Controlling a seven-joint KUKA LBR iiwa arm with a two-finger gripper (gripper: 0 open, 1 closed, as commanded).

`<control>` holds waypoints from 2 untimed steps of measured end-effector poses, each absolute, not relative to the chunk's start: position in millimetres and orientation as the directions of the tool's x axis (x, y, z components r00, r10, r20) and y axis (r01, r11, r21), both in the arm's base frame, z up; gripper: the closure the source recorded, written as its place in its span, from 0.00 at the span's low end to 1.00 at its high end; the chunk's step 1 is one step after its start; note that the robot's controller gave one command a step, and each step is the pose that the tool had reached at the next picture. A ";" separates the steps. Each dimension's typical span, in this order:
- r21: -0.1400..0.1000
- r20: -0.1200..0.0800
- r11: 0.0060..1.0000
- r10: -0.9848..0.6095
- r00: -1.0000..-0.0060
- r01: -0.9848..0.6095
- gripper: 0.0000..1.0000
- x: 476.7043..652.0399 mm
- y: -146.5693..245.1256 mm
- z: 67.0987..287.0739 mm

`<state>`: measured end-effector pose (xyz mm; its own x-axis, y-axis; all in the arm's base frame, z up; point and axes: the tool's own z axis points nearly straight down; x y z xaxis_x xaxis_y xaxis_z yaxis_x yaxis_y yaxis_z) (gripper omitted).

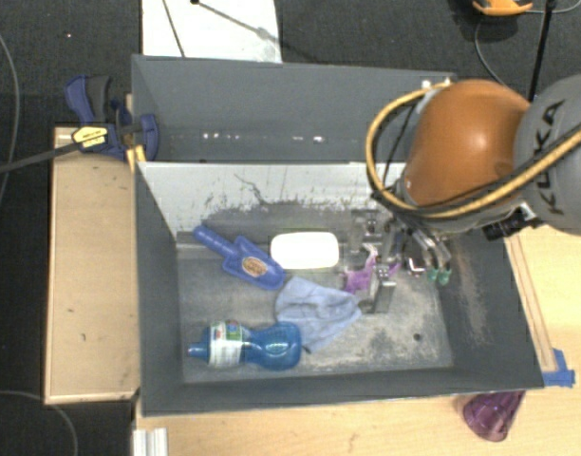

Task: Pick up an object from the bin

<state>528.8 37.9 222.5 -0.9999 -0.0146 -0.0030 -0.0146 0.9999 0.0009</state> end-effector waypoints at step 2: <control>0.000 -0.004 0.987 -0.159 -0.987 -0.159 0.00 494.7 3.7 142.2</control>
Offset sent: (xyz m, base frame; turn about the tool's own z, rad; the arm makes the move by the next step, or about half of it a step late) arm -0.0358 -0.0364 -0.0826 -0.1451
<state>494.7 3.7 142.2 -0.9873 -0.1588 -0.0041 -0.1588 0.9873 0.0005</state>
